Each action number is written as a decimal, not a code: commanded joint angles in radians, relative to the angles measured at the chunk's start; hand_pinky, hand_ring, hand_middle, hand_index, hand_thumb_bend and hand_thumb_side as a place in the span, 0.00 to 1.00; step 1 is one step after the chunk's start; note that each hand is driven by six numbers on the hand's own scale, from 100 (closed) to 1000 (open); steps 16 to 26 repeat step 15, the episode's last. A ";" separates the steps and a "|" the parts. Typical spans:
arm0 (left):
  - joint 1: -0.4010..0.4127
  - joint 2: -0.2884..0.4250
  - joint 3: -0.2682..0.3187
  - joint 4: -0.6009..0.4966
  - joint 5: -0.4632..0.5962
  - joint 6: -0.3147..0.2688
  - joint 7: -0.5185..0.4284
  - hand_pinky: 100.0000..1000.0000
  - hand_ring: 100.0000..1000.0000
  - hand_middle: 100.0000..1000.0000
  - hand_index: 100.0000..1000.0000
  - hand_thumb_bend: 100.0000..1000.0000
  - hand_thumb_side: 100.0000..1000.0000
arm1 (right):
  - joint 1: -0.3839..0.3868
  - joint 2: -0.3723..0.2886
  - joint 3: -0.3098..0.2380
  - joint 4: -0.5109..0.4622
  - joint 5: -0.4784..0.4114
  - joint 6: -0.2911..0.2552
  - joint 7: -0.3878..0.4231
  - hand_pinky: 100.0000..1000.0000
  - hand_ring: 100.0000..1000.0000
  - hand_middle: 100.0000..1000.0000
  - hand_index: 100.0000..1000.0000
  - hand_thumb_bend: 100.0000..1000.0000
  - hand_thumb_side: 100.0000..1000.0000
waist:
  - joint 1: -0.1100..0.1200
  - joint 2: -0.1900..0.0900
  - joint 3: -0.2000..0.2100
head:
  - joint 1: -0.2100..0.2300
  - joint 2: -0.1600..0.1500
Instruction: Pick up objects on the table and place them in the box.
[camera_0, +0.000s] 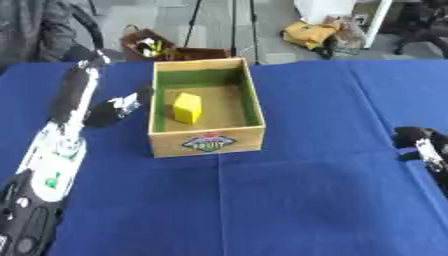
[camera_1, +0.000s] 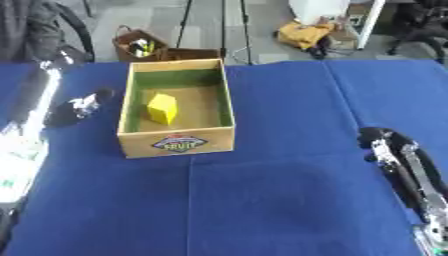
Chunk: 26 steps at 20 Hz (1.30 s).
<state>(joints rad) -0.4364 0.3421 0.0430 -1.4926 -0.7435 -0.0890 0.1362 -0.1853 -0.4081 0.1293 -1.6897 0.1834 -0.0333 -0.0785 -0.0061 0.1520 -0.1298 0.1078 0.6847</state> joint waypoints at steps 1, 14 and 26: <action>0.035 -0.009 0.017 0.006 0.050 0.012 0.013 0.69 0.70 0.72 0.82 0.77 0.99 | -0.008 -0.009 -0.010 -0.007 -0.002 -0.001 -0.004 0.57 0.69 0.63 0.76 0.00 0.98 | 0.000 -0.012 0.001 | -0.004 0.000; 0.075 0.003 0.012 -0.003 0.247 0.006 0.004 0.68 0.70 0.72 0.82 0.76 0.98 | -0.007 -0.010 -0.010 -0.007 -0.002 -0.001 -0.005 0.57 0.69 0.63 0.76 0.00 0.98 | 0.000 -0.012 -0.001 | -0.001 0.001; 0.076 0.005 0.012 -0.003 0.262 0.006 0.002 0.68 0.69 0.71 0.82 0.76 0.97 | -0.008 -0.010 -0.009 -0.007 -0.002 -0.002 -0.005 0.57 0.69 0.63 0.76 0.00 0.98 | 0.000 -0.012 -0.001 | -0.001 0.001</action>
